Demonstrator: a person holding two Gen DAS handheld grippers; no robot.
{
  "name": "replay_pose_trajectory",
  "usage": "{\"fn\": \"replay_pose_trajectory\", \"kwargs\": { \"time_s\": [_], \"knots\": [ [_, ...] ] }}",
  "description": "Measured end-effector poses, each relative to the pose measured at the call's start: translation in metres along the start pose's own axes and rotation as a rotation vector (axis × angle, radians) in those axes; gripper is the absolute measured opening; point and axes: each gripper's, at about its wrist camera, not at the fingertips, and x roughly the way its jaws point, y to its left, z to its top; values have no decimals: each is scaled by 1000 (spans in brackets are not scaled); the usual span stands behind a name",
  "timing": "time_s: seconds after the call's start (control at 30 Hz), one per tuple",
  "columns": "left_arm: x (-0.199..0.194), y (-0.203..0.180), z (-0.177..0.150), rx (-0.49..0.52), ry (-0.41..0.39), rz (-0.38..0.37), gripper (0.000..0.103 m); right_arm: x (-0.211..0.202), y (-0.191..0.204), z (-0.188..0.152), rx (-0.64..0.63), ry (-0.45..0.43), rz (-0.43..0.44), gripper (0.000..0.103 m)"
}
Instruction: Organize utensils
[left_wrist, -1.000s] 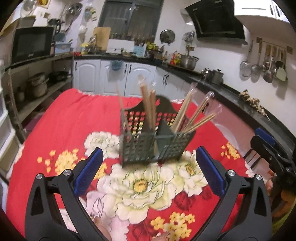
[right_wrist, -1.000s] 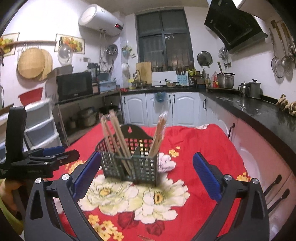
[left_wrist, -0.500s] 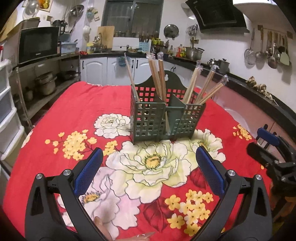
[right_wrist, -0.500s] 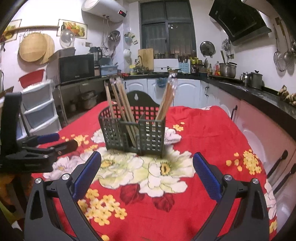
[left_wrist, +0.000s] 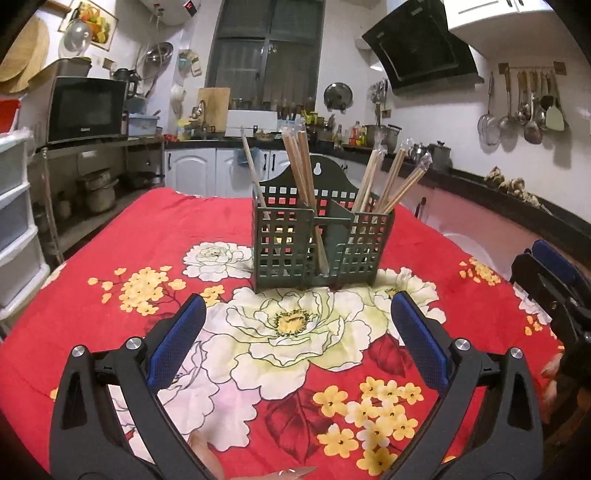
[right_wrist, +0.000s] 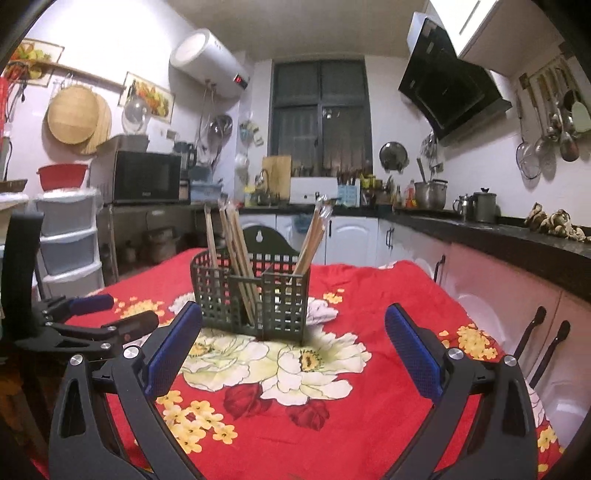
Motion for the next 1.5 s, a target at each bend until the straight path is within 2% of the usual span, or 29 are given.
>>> {"fn": "replay_pose_trajectory", "kwargs": {
  "time_s": [0.13, 0.47, 1.5],
  "knots": [
    [-2, -2, 0, 13, -16, 39, 92, -3, -1, -2, 8, -23, -14, 97],
    [-4, -3, -2, 19, -27, 25, 92, 1, -7, -5, 43, 2, -29, 97],
    [-3, -4, -2, 26, -24, 23, 93, -1, -5, -8, 41, 1, -28, 97]
  ]
}}
